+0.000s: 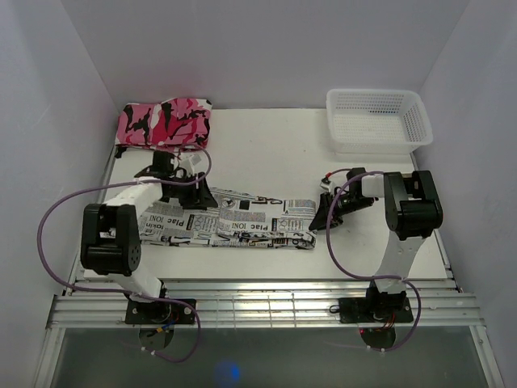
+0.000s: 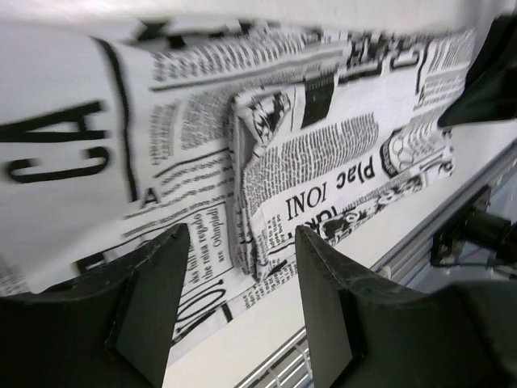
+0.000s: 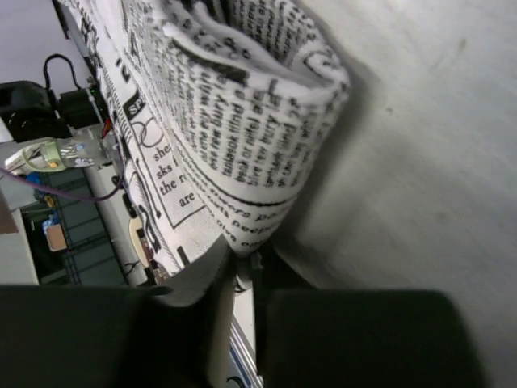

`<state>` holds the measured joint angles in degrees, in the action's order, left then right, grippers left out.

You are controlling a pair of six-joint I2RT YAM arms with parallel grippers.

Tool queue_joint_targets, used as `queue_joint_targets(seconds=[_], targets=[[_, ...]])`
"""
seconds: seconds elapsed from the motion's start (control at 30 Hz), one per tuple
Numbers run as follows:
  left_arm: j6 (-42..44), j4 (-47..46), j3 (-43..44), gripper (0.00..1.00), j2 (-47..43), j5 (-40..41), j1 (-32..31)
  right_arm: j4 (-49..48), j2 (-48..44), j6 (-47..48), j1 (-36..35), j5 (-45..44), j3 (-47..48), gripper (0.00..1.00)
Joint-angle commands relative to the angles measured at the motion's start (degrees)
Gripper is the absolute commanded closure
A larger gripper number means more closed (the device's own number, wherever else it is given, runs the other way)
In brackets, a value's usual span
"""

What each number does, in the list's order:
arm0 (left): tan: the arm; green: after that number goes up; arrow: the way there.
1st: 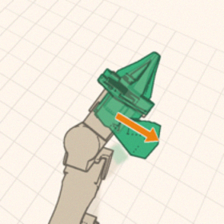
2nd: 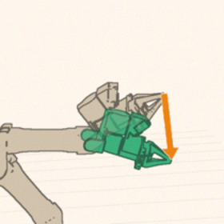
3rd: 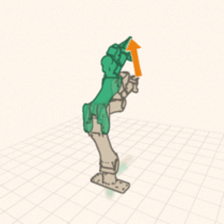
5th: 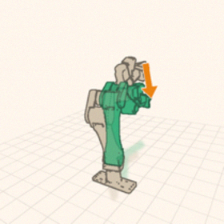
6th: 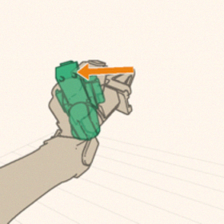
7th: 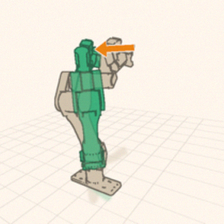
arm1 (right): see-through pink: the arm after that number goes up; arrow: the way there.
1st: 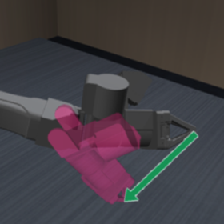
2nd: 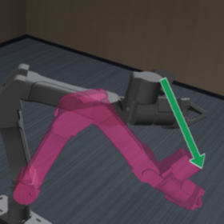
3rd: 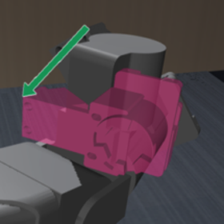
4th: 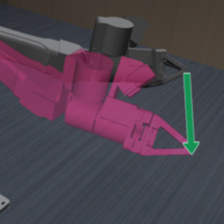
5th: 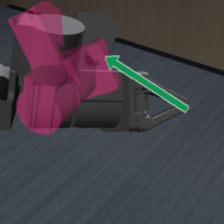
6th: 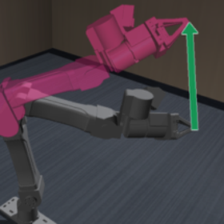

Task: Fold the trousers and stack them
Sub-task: Fold the trousers

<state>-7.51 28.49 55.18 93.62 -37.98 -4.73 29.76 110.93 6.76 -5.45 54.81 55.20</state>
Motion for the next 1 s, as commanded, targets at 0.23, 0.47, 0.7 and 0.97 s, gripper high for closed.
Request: queue_joint_targets(seconds=[0.23,0.47,0.7,0.97], targets=[[20.8,18.3,7.9,0.07,-14.1,-1.8,24.9,10.6,-6.7,12.8,10.0,-10.5,3.2,0.92],[34.7,25.6,6.2,0.05,-9.5,-5.3,40.1,28.1,-10.5,28.7,24.2,-16.3,10.7,0.92],[36.7,23.2,2.7,0.16,-1.6,-11.4,40.0,39.4,-13.3,34.9,26.4,-10.1,19.9,0.92],[30.4,14.8,-0.5,0.29,1.8,-14.3,33.6,39.3,-15.1,26.2,23.5,4.3,24.1,0.92]])
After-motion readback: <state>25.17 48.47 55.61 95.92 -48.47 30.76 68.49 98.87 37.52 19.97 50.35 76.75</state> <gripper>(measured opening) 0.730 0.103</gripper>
